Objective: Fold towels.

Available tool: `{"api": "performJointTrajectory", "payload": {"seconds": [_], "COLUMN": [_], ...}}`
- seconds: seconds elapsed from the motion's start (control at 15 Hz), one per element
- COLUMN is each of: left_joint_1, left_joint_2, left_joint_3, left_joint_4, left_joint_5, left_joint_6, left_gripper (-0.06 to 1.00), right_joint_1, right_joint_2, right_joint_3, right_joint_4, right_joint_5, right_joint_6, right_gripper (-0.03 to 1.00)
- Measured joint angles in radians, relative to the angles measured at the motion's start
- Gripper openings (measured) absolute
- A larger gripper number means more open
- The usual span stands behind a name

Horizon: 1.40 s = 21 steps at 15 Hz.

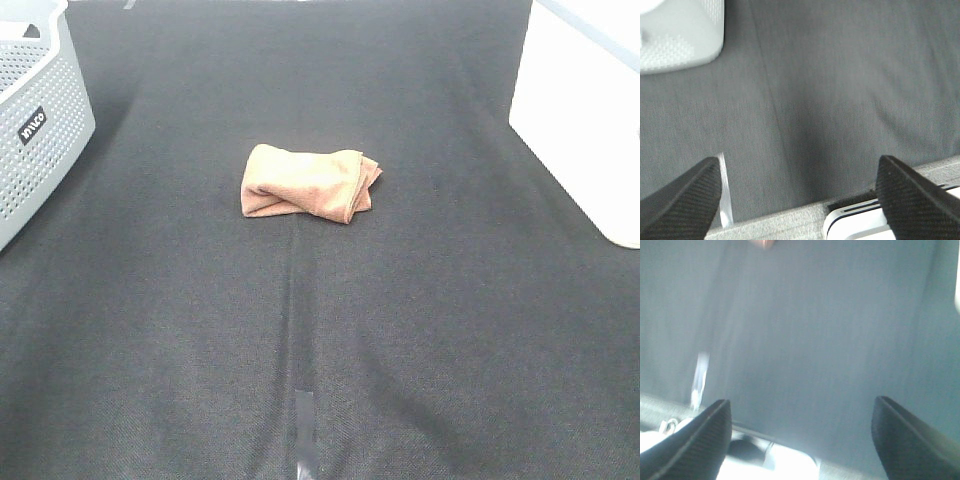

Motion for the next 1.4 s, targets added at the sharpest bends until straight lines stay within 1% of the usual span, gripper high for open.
{"api": "performJointTrajectory", "payload": {"seconds": [0.13,0.27,0.33,0.4,0.47,0.53,0.6,0.73,0.87,1.0,1.4], "left_joint_1": [0.000,0.000,0.000,0.000,0.000,0.000,0.000,0.000,0.000,0.000,0.000], "left_joint_2": [-0.244,-0.461,-0.551,-0.551,-0.664,-0.715,-0.747,-0.755,-0.755,-0.756,-0.756], "left_joint_3": [0.151,0.261,0.297,0.297,0.330,0.343,0.355,0.363,0.372,0.405,0.408], "left_joint_4": [0.000,0.000,-0.003,-0.003,-0.020,-0.040,-0.063,-0.079,-0.082,-0.086,-0.089], "left_joint_5": [0.001,0.001,0.001,0.001,0.001,-0.002,-0.009,-0.033,-0.071,-0.141,-0.156], "left_joint_6": [0.000,0.007,0.023,0.023,0.074,0.107,0.127,0.140,0.141,0.143,0.143], "left_gripper": [0.80,0.80,0.80,0.80,0.80,0.80,0.80,0.80,0.80,0.80,0.80], "right_joint_1": [0.000,0.000,0.000,0.000,0.000,0.000,0.000,0.000,0.000,0.000,0.000], "right_joint_2": [-0.203,-0.415,-0.545,-0.545,-0.650,-0.734,-0.797,-0.887,-0.908,-0.908,-0.908], "right_joint_3": [0.164,0.309,0.382,0.382,0.435,0.472,0.500,0.540,0.544,0.545,0.545], "right_joint_4": [0.000,-0.005,-0.023,-0.023,-0.044,-0.066,-0.079,-0.094,-0.097,-0.099,-0.099], "right_joint_5": [0.001,-0.010,-0.039,-0.039,-0.071,-0.099,-0.120,-0.139,-0.140,-0.141,-0.141], "right_joint_6": [0.002,0.002,0.002,0.002,0.001,0.001,0.001,0.001,0.001,0.001,0.001], "right_gripper": [0.73,0.73,0.73,0.73,0.73,0.73,0.73,0.73,0.73,0.73,0.73]}}
